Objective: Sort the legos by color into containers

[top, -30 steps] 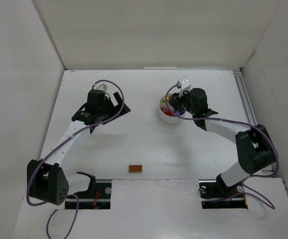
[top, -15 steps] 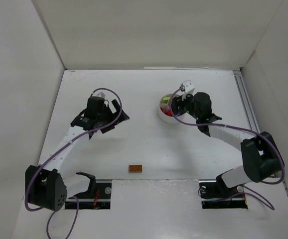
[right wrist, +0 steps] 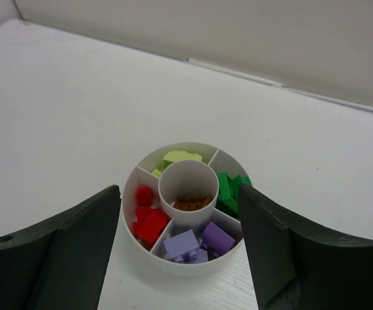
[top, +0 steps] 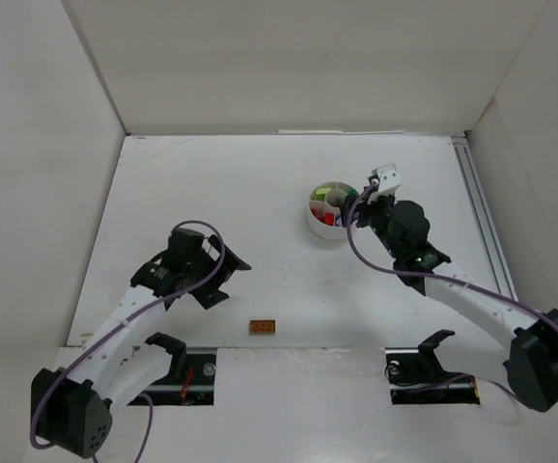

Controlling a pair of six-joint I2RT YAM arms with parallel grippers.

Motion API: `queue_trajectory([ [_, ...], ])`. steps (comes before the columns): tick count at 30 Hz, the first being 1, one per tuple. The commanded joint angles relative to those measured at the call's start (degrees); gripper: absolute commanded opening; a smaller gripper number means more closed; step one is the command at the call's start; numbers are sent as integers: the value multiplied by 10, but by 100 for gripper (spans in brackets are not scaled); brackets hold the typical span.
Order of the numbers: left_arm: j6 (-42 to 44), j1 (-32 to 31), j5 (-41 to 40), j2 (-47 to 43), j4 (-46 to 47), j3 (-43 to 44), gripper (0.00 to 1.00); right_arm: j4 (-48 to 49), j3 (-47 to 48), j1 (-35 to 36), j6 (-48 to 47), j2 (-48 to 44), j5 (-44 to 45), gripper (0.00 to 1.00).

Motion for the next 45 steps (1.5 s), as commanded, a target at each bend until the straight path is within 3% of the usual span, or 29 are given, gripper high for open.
queue_trajectory([
  [1, -140, -22, 1, -72, -57, -32, 100, 21, -14, 36, 22, -63, 135, 78],
  [4, -221, -49, 1, -141, -74, -61, 98, 10, -29, 50, 29, -96, 183, 81],
  [7, -237, -65, -4, -158, -74, -73, 100, 10, -42, 69, 23, -110, 195, 81],
  [11, -195, -94, -18, -47, -55, -46, 100, 4, -47, 84, 23, -116, 202, 81],
  [16, -174, -221, -20, 109, -39, 13, 100, -10, -37, 95, 18, -111, 226, 81],
  [18, -158, -237, -14, 169, -61, 53, 100, -10, -37, 95, 13, -111, 226, 81],
  [23, -158, -267, -21, 228, -81, 91, 100, -10, -37, 100, 8, -111, 233, 81],
  [37, -269, -304, -60, 207, -88, 42, 100, -10, -31, 100, -3, -83, 233, 81],
  [45, -329, -310, -95, 202, -15, 14, 100, -10, -31, 100, -8, -88, 220, 81],
])
